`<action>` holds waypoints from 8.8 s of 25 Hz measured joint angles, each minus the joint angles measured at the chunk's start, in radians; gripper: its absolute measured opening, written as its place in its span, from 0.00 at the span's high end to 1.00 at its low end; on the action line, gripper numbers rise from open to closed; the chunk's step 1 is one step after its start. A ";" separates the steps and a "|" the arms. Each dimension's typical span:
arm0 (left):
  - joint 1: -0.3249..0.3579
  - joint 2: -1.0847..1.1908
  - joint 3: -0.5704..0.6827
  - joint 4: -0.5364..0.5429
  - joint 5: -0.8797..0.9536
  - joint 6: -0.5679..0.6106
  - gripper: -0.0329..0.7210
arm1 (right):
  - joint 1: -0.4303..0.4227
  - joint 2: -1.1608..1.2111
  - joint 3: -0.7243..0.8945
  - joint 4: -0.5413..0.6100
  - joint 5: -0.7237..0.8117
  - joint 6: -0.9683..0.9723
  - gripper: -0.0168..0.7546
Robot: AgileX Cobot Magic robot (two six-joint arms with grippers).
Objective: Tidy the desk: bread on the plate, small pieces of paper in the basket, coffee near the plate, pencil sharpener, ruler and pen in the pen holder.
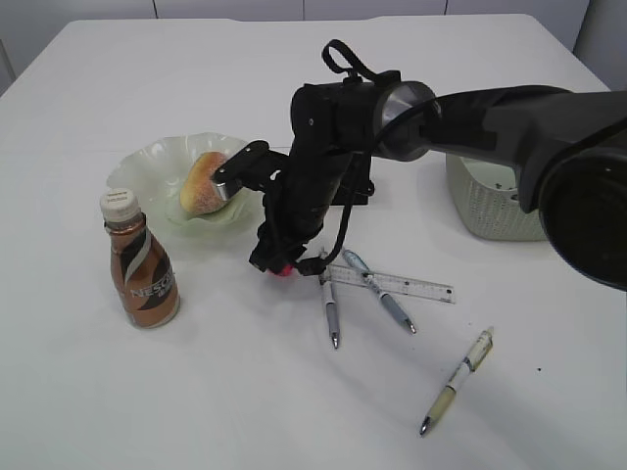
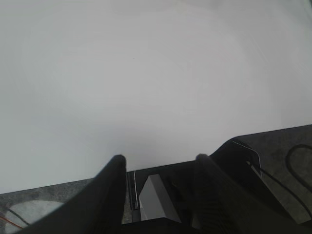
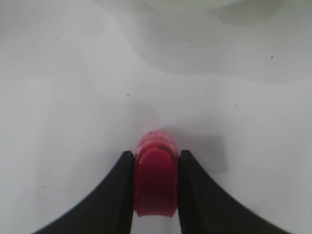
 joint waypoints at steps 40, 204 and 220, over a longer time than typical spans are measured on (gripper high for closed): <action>0.000 0.000 0.000 -0.011 0.000 0.000 0.54 | -0.093 -0.009 -0.494 -0.429 0.314 0.704 0.72; 0.000 0.000 0.000 0.012 0.000 -0.005 0.55 | -0.156 -0.267 0.339 0.126 0.053 -0.786 0.26; 0.000 0.000 0.000 0.012 0.000 -0.005 0.55 | -0.156 -0.197 0.335 0.120 -0.027 -0.807 0.26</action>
